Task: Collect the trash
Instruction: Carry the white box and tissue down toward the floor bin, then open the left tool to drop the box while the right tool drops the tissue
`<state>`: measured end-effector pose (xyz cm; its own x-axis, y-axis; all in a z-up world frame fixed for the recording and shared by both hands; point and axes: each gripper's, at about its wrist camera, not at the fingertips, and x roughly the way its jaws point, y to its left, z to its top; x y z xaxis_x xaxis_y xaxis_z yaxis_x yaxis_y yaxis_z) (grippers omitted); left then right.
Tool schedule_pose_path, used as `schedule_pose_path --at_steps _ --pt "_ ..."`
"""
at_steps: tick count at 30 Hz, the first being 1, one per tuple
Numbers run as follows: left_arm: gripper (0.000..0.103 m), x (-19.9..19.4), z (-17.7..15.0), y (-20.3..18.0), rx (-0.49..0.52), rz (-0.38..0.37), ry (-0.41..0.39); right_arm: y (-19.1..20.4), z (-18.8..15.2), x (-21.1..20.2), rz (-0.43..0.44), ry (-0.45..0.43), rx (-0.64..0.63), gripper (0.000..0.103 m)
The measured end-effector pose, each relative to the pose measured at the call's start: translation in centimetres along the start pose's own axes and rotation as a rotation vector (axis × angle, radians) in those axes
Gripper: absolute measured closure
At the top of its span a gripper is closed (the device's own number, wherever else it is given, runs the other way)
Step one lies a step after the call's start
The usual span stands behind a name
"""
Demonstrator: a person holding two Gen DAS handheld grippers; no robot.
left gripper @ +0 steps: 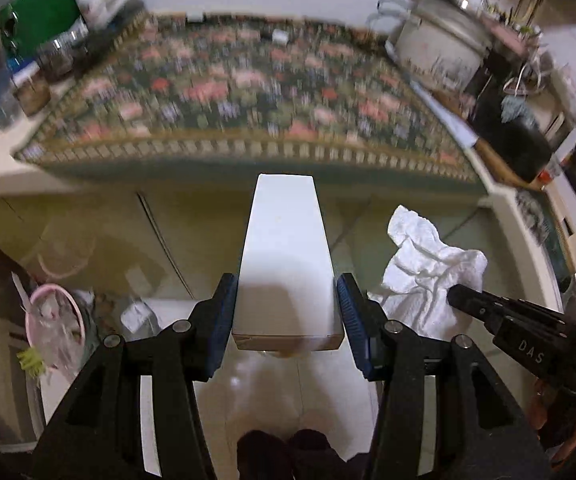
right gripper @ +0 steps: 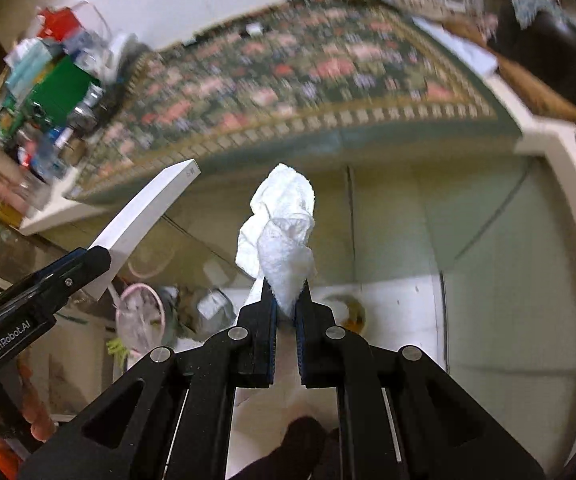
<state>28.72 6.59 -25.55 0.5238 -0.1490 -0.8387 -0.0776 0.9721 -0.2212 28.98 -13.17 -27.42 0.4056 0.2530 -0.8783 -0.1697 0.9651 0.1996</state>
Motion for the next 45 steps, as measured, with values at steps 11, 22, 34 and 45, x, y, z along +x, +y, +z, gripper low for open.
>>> schedule_pose_path --at_steps 11,22,34,45 --pt "0.053 17.2 -8.8 0.7 -0.021 0.115 0.114 -8.0 -5.5 17.0 -0.034 0.177 0.057 0.095" --pt "0.053 32.0 -17.1 5.8 -0.105 0.134 0.234 -11.1 -9.3 36.2 -0.004 0.282 0.023 0.095" --pt "0.053 39.6 -20.6 7.8 -0.113 0.099 0.334 -12.7 -10.9 44.2 0.005 0.365 0.034 0.065" --pt "0.053 44.6 -22.9 5.3 -0.056 -0.015 0.522 -15.3 -10.1 41.2 -0.026 0.3 0.112 0.057"
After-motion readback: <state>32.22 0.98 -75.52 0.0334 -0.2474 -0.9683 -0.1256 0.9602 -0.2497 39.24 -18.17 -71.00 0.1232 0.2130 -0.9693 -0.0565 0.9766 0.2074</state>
